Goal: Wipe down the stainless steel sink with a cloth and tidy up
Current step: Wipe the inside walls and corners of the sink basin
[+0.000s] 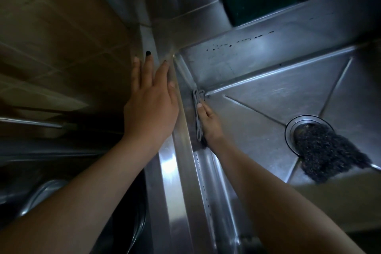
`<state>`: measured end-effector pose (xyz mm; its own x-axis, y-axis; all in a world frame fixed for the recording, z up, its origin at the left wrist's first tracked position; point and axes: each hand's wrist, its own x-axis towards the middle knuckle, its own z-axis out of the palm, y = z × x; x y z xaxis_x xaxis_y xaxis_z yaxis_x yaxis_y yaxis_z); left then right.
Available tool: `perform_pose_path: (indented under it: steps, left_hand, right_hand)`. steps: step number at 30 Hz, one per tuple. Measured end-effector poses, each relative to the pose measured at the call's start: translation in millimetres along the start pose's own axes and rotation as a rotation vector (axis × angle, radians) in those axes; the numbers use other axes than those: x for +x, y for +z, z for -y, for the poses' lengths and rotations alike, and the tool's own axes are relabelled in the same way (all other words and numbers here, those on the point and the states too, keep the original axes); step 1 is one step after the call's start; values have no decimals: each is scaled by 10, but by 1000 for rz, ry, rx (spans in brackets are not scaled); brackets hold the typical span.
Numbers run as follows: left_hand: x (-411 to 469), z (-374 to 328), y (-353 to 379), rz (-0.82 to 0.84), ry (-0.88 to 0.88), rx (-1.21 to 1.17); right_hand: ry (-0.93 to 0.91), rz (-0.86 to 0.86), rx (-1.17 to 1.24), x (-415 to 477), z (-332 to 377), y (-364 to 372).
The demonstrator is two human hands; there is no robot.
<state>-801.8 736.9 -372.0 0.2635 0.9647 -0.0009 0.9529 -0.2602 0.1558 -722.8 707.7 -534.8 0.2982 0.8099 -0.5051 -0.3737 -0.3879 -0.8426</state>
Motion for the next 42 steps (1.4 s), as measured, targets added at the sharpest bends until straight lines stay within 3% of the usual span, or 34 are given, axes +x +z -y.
perform_pose_path:
  steps: [4, 9, 21, 27, 36, 42]
  left_hand:
    - [-14, -18, 1, 2, -16, -4]
    - [-6, -21, -12, 3, -9, -25]
    - [-79, 5, -159, -44, 13, -184]
    - [-530, -2, -223, -6, -13, -230]
    - [-1112, -103, -82, 42, 68, -155]
    - [-1104, -120, -74, 32, 95, -98]
  right_hand:
    - [71, 25, 121, -126, -18, -25]
    - [64, 25, 64, -229, 102, -131]
    - [53, 197, 367, -709, 600, -428]
    - [-48, 269, 313, -1169, 809, -606]
    - [-243, 279, -56, -1697, 599, -498]
    - [-239, 276, -123, -1699, 500, -310]
